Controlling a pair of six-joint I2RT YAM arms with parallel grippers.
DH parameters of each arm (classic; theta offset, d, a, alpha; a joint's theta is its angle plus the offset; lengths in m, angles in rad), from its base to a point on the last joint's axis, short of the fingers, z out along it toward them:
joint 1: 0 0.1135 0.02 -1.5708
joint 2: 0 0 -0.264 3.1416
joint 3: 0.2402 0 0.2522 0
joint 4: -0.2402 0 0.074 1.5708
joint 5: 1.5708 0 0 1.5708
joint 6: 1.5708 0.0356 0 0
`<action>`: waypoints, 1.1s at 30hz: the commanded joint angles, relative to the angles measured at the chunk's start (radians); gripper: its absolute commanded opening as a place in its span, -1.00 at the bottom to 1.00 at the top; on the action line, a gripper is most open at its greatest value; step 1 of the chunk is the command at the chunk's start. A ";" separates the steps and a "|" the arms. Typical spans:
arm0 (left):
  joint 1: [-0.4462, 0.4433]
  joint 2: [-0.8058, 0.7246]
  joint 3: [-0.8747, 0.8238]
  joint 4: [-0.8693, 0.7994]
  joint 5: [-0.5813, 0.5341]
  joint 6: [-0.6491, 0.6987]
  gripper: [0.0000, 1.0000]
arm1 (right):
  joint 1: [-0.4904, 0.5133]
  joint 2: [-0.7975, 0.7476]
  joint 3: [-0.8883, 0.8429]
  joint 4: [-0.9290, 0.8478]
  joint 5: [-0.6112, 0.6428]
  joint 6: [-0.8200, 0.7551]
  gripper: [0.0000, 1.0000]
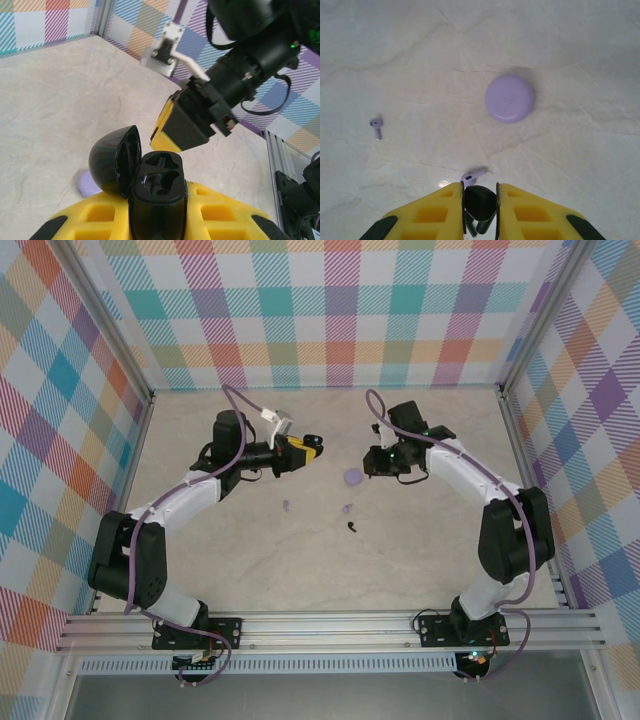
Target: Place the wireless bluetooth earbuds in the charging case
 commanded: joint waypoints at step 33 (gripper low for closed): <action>-0.119 -0.059 -0.085 0.282 -0.059 0.002 -0.67 | 0.165 -0.297 0.109 0.196 -0.035 -0.116 -0.62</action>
